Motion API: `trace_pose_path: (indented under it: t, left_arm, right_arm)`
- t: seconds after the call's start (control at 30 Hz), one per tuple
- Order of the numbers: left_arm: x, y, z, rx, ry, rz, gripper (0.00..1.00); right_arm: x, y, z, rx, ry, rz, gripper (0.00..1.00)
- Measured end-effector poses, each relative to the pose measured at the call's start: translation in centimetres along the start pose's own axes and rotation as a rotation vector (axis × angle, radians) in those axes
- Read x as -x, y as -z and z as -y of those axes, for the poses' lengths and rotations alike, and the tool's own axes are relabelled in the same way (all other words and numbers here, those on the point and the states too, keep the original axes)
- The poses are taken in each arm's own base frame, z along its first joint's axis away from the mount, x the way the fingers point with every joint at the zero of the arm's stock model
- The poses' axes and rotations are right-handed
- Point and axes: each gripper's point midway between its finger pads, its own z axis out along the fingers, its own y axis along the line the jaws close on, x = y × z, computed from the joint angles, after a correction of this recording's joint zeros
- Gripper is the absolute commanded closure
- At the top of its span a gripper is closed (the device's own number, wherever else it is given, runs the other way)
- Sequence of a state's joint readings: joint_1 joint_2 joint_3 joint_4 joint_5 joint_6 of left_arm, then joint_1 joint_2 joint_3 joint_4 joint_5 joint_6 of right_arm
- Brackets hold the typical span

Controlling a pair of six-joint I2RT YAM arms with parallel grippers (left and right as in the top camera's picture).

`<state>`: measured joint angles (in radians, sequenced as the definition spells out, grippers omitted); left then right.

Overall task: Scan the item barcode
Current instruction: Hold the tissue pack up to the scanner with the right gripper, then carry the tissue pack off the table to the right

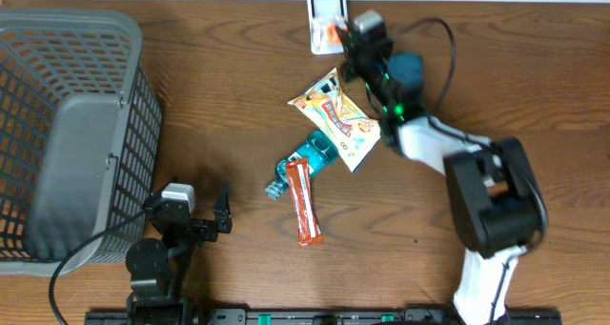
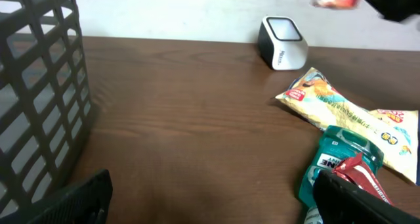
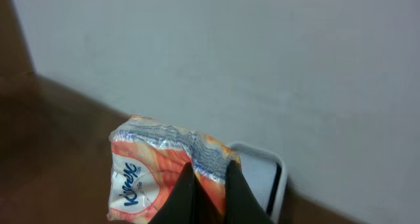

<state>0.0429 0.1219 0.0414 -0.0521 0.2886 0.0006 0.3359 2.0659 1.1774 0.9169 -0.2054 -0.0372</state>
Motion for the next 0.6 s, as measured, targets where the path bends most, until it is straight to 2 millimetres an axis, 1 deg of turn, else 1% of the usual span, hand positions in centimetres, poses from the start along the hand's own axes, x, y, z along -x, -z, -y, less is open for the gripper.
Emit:
trace_pose_path:
  t: [0.03,0.07,0.17,0.3,0.4,0.43,0.5,0.6]
  left_arm:
    - [0.0,0.0,0.0,-0.001,0.0,0.0,0.02]
    - [0.0,0.0,0.0,0.0,0.0,0.0,0.02]
    - [0.0,0.0,0.0,-0.001,0.0,0.0,0.02]
    - [0.0,0.0,0.0,-0.001,0.0,0.0,0.02]
    - [0.0,0.0,0.0,-0.001,0.0,0.0,0.02]
    - [0.0,0.0,0.0,-0.001,0.0,0.0,0.02]
    - [0.0,0.0,0.0,-0.001,0.0,0.0,0.02]
    - [0.0,0.0,0.0,0.0,0.0,0.0,0.02]
  right_arm:
    - [0.2,-1.0,0.2,-0.001,0.002,0.009,0.99]
    - [0.3,-2.4,0.6,-0.004,0.005,0.023,0.99]
    - [0.6,-5.0,1.3,-0.009,0.01,0.045,0.99]
    - [-0.5,-8.2,2.1,-0.013,0.013,0.054,0.99]
    - [-2.1,-9.5,2.6,-0.027,0.008,0.028,0.99]
    - [-3.0,-9.8,2.8,-0.034,0.004,0.009,0.99]
    - [-4.4,-10.0,3.1,-0.052,-0.002,-0.029,0.99]
    - [-5.7,-10.0,3.7,-0.087,-0.006,-0.07,0.99]
